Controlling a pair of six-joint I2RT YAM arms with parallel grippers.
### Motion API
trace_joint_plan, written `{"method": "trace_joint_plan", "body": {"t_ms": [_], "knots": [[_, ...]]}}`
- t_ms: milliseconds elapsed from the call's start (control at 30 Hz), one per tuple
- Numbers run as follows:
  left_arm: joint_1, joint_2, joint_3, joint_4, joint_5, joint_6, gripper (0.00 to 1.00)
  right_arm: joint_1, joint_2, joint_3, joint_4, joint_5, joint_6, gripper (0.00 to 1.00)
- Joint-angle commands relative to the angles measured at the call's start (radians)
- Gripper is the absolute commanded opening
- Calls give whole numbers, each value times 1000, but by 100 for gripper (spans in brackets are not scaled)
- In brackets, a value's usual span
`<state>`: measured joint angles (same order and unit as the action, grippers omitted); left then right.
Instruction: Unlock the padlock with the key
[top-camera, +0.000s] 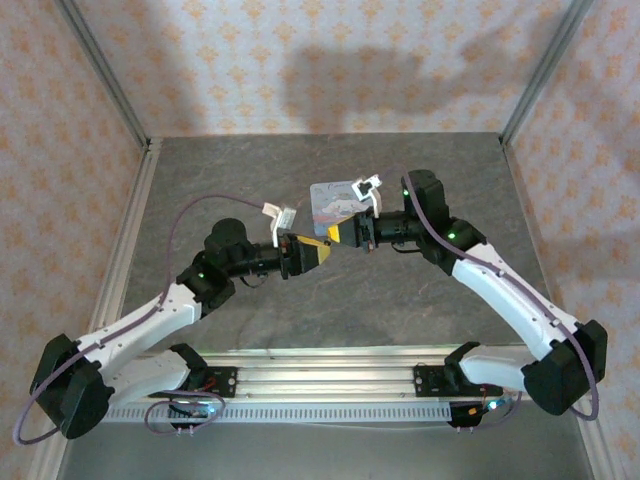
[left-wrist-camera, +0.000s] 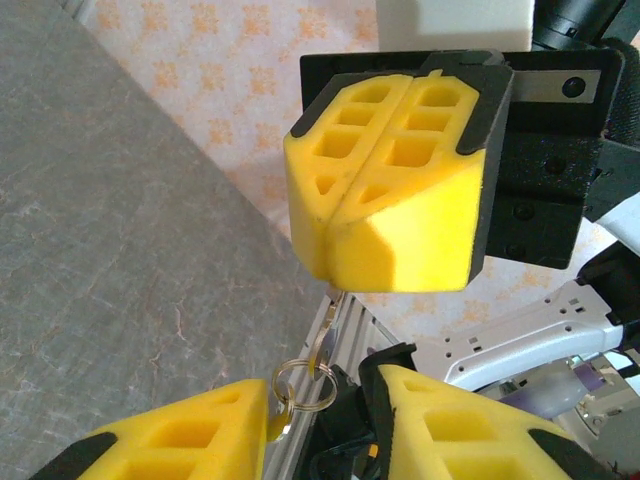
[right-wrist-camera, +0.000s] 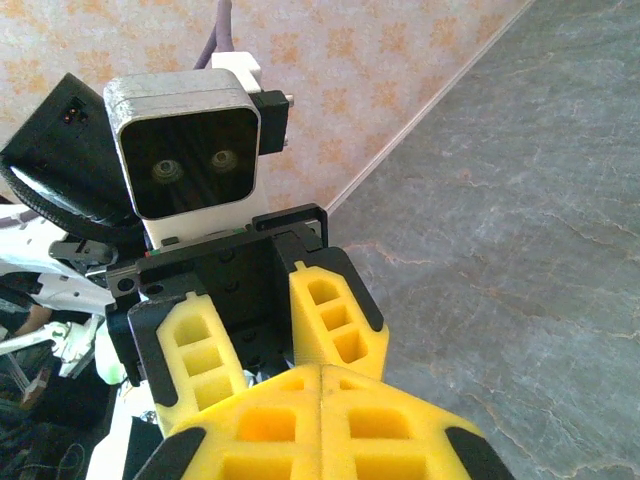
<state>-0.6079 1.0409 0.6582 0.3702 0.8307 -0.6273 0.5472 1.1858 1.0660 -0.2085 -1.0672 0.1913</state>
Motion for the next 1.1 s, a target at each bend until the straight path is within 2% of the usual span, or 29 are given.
{"method": "trace_joint_plan", "body": {"t_ms": [0,167,467,767,1067], "knots": [[7,-33,-11,13,-7,24,31,-1,-27,-7,60,-24,13,0],[8,-38,-8,15,-7,24,25,-1,-31,-18,74,-32,26,0],[7,-38,-5,38,-7,11,22,2,-32,-50,143,-49,77,0],[7,-33,-4,33,-8,1,0,2,-36,-55,161,-33,83,0],[7,-71,7,-47,-56,64,0,2,-33,-67,168,-21,95,0]]}}
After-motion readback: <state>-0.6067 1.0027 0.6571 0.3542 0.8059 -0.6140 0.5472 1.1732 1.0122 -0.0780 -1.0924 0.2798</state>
